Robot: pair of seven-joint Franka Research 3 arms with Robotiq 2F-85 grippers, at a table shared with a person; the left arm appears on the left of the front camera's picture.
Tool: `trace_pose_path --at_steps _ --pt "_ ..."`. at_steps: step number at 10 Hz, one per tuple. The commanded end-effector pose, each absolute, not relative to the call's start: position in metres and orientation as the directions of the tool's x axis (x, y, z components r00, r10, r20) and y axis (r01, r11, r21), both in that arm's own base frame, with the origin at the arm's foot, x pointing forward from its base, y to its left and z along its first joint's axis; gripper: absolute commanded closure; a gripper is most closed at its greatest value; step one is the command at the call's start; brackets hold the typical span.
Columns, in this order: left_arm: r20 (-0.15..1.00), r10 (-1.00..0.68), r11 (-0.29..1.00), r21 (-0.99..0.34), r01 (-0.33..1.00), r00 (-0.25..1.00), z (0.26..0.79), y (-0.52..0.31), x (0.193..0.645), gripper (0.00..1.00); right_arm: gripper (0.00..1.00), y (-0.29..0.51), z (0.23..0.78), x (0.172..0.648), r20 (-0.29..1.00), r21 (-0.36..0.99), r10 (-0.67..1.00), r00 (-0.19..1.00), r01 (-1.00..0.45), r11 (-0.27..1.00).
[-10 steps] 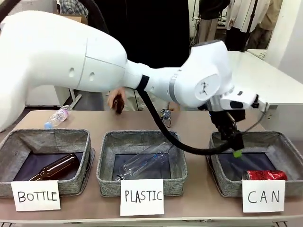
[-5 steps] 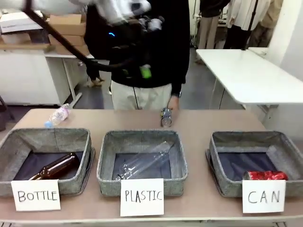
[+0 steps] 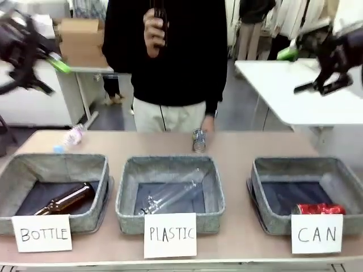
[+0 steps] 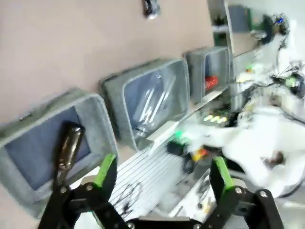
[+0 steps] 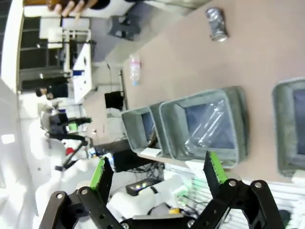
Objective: Sort the can waste into the basket.
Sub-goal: Pick up the can waste from the table and place it in the right Fabric basket.
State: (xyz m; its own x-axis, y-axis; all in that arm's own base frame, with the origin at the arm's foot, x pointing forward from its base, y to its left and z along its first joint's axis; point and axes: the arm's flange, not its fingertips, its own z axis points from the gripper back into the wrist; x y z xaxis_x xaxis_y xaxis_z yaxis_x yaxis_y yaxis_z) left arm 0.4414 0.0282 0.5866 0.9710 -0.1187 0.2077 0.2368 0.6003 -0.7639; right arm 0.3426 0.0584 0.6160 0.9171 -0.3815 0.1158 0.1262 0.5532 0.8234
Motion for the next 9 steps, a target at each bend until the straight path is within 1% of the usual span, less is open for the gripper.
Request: trace_pose_path --at_steps 1,2,3,9 --pt "0.283 0.052 0.412 -0.879 0.238 0.958 0.557 0.071 0.411 0.00 0.00 0.059 0.618 0.356 -0.018 0.853 -0.448 0.894 0.247 0.459" --pt "0.287 0.119 0.325 -0.916 0.236 0.950 0.537 0.094 0.407 0.00 0.00 0.053 0.613 0.359 -0.021 0.830 -0.487 0.873 0.286 0.479" --pt "0.222 -0.009 0.512 -0.837 0.195 0.975 0.567 0.071 0.422 0.00 0.00 0.063 0.613 0.349 0.050 0.833 -0.403 0.914 0.185 0.522" --pt "0.222 -0.009 0.512 -0.837 0.195 0.975 0.567 0.071 0.422 0.00 0.00 0.063 0.613 0.349 0.050 0.833 -0.403 0.914 0.185 0.522"
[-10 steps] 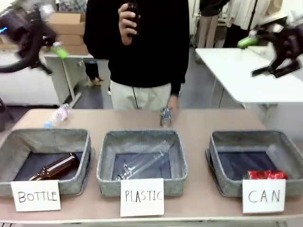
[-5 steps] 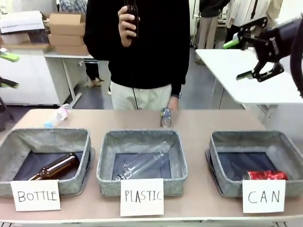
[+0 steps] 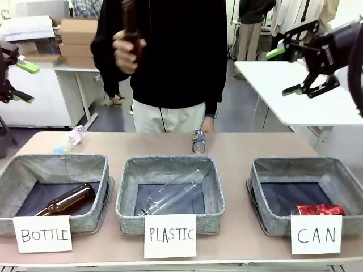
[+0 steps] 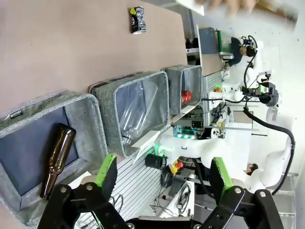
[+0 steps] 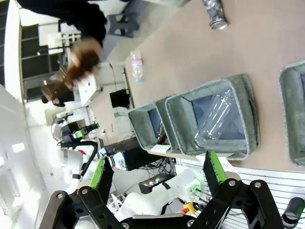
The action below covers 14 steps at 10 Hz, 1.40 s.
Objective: Sort the can waste into the basket.
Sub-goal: Pick up the can waste from the table and place it in the right Fabric basket.
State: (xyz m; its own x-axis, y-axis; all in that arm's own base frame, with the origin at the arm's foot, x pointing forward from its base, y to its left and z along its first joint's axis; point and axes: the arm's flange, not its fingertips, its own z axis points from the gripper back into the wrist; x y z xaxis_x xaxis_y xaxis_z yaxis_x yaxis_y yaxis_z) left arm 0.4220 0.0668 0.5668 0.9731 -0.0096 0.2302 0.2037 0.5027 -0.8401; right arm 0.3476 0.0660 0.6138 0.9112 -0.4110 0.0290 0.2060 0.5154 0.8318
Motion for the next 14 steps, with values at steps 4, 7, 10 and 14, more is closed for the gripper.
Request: trace_pose_path --at_steps 4,7,10,14 --pt "0.222 -0.009 0.512 -0.837 0.195 0.975 0.567 0.071 0.422 0.00 0.00 0.065 0.613 0.348 0.028 0.832 -0.412 0.911 0.207 0.515" --pt "0.222 -0.009 0.512 -0.837 0.195 0.975 0.567 0.071 0.422 0.00 0.00 0.180 0.606 0.435 0.175 0.412 -0.213 0.961 0.125 0.903" --pt "0.222 -0.009 0.512 -0.837 0.195 0.975 0.567 0.071 0.422 0.00 0.00 0.265 0.501 0.508 0.064 0.186 -0.122 0.990 0.108 0.976" --pt "0.222 -0.009 0.512 -0.837 0.195 0.975 0.567 0.071 0.422 0.00 0.00 0.268 0.468 0.490 0.085 0.211 -0.093 0.992 0.074 0.975"
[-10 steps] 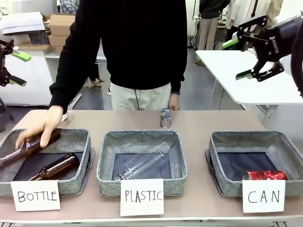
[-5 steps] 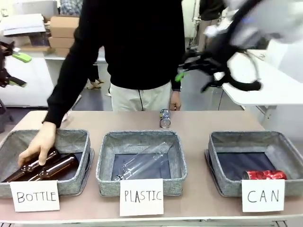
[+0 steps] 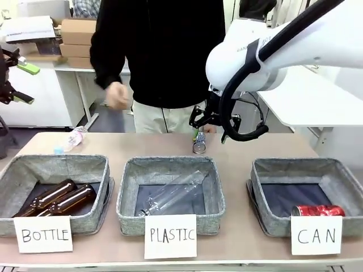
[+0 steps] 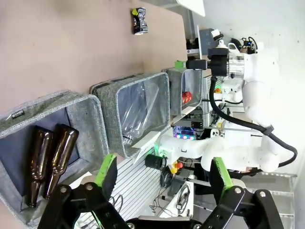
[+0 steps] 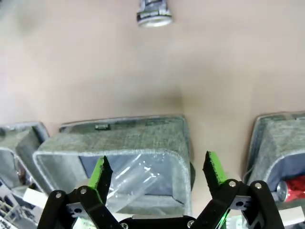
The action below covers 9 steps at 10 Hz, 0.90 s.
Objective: Sort the can waste into the basket.
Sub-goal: Pick up the can waste from the table and place it in the right Fabric basket.
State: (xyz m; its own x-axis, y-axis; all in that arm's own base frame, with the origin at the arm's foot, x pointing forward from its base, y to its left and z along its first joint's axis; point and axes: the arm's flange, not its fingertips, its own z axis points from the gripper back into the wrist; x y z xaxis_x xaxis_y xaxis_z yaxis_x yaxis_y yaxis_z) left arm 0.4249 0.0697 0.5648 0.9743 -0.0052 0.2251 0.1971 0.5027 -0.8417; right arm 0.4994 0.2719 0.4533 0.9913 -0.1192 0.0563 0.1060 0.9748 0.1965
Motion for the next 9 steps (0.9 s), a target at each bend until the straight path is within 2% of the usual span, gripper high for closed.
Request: trace_pose_path --at_steps 1,3,5,8,9 --pt "0.222 -0.009 0.512 -0.837 0.195 0.975 0.567 0.071 0.422 0.00 0.00 0.272 0.446 0.501 0.043 0.193 -0.123 0.992 0.113 0.975" --pt "0.222 -0.009 0.512 -0.837 0.195 0.975 0.567 0.071 0.422 0.00 0.00 0.276 0.432 0.539 0.159 0.180 -0.310 0.938 0.281 0.943" --pt "0.222 -0.009 0.512 -0.837 0.195 0.975 0.567 0.071 0.422 0.00 0.00 0.288 0.406 0.585 0.206 0.182 -0.338 0.918 0.304 0.935" --pt "0.222 -0.009 0.512 -0.837 0.195 0.975 0.567 0.071 0.422 0.00 0.00 0.307 0.357 0.635 0.102 0.087 -0.332 0.938 0.324 0.942" --pt "0.222 -0.009 0.512 -0.837 0.195 0.975 0.567 0.071 0.422 0.00 0.00 0.312 0.341 0.646 0.105 0.060 -0.331 0.938 0.327 0.943"
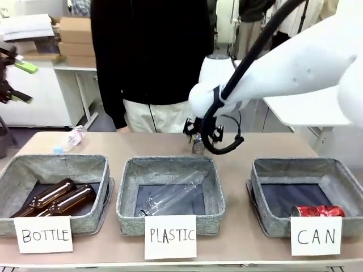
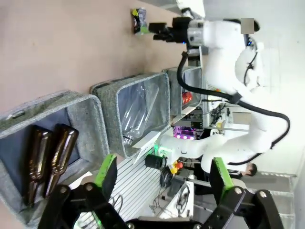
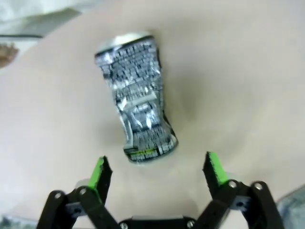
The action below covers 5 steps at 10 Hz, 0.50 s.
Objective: Sort the can waste into the basket.
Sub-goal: Pick up the can waste from the table and place it in the right Fabric basket.
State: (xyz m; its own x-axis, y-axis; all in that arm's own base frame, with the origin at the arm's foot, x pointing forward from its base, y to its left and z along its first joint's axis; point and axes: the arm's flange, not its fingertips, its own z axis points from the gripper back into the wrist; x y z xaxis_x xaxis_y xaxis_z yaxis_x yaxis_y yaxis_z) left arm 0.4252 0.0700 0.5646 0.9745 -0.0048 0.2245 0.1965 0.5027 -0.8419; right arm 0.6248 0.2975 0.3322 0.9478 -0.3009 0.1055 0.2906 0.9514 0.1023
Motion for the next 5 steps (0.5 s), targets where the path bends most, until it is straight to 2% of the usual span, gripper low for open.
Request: trace_pose_path --at_steps 1,5 --pt "0.222 -0.009 0.512 -0.837 0.195 0.975 0.567 0.071 0.422 0.00 0.00 0.318 0.326 0.653 0.085 0.088 -0.309 0.947 0.301 0.949" --pt "0.222 -0.009 0.512 -0.837 0.195 0.975 0.567 0.071 0.422 0.00 0.00 0.319 0.309 0.660 0.050 0.058 -0.310 0.949 0.307 0.950"
